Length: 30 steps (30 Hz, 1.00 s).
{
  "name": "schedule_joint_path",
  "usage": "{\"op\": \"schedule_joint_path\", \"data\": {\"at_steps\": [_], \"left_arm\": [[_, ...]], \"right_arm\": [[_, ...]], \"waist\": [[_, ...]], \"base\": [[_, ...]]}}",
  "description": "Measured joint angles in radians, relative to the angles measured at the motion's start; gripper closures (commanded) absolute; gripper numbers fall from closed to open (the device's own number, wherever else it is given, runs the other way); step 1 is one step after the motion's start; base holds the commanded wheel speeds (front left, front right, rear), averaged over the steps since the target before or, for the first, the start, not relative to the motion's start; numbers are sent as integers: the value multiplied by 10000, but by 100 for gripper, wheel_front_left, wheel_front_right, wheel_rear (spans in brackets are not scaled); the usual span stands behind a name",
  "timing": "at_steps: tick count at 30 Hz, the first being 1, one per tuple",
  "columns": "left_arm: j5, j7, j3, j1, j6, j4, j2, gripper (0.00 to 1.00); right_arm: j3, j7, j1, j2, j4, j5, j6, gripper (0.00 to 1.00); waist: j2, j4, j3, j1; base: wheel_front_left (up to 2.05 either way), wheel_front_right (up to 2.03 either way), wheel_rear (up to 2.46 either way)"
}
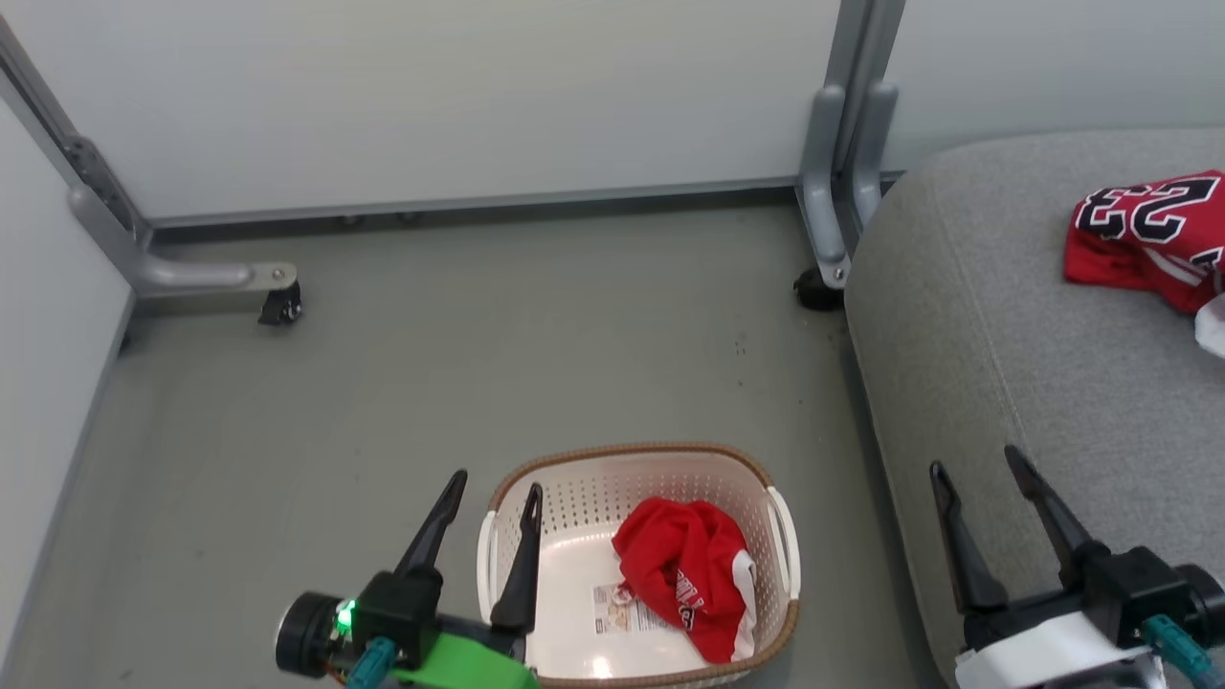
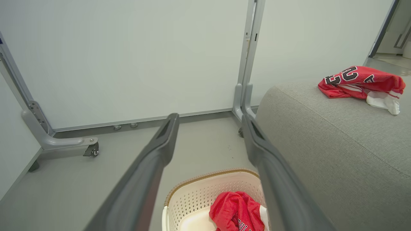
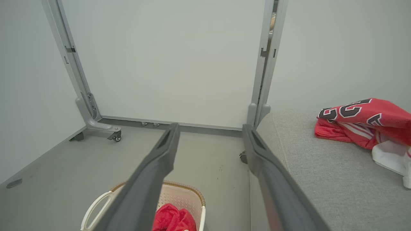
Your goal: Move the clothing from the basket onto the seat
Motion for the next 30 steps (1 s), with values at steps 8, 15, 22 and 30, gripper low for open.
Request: {"op": "schedule_joint_path", "data": {"at_steps": [8,15,22,30], "left_arm": [[249,0,-458,-2560,-336,871,-8,0],[468,0,-1486,-5376,-604,3467,-10,0],[395,337,-3388,-8083,-965,6472,-15,0],[974,1430,-5739,-10293,-1007,9074,-23,0]], "right_arm": [[115,2,-1599,-399,-328,88,0,0],[-316,2,-3055,-437,-842,176,0,0],[-786,2,-4233,-711,-1574,90,0,0],[-226,2,-4971,-853,-2585,171,0,0]], "waist": [[0,-181,1903,0],[0,-412,3714,1],[0,-749,5405,3],[0,-1326,7094,3]], "base": [[0,0,0],[0,0,0],[0,0,0],[0,0,0]]}}
